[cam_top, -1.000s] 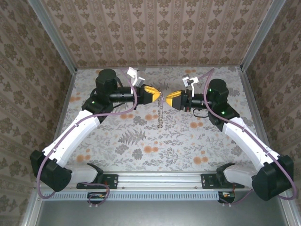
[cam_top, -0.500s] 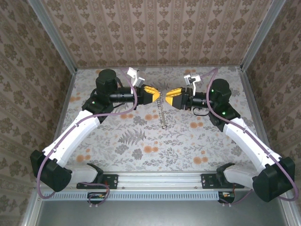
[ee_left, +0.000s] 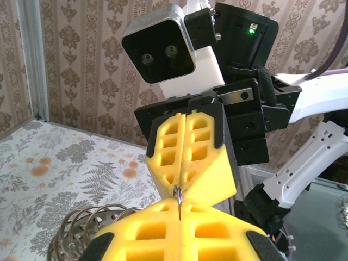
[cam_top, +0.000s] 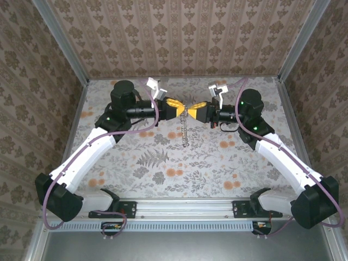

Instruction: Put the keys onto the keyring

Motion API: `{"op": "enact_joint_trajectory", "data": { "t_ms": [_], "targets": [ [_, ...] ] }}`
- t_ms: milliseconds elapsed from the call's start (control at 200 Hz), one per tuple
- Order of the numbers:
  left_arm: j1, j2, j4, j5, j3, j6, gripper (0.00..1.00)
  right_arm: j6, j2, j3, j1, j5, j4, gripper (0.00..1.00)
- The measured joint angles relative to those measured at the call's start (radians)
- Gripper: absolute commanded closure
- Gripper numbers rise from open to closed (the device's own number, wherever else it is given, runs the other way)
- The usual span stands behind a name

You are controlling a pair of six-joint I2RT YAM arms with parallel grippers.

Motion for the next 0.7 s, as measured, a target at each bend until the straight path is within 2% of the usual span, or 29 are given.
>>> {"op": "enact_joint_trajectory", "data": {
  "t_ms": [700],
  "targets": [
    [-0.007,-0.046,0.181,-0.091,-0.109,-0.111,1.00,-0.006,0.030,-0.006,0.032,0.003,0.000,1.00]
  ]
}}
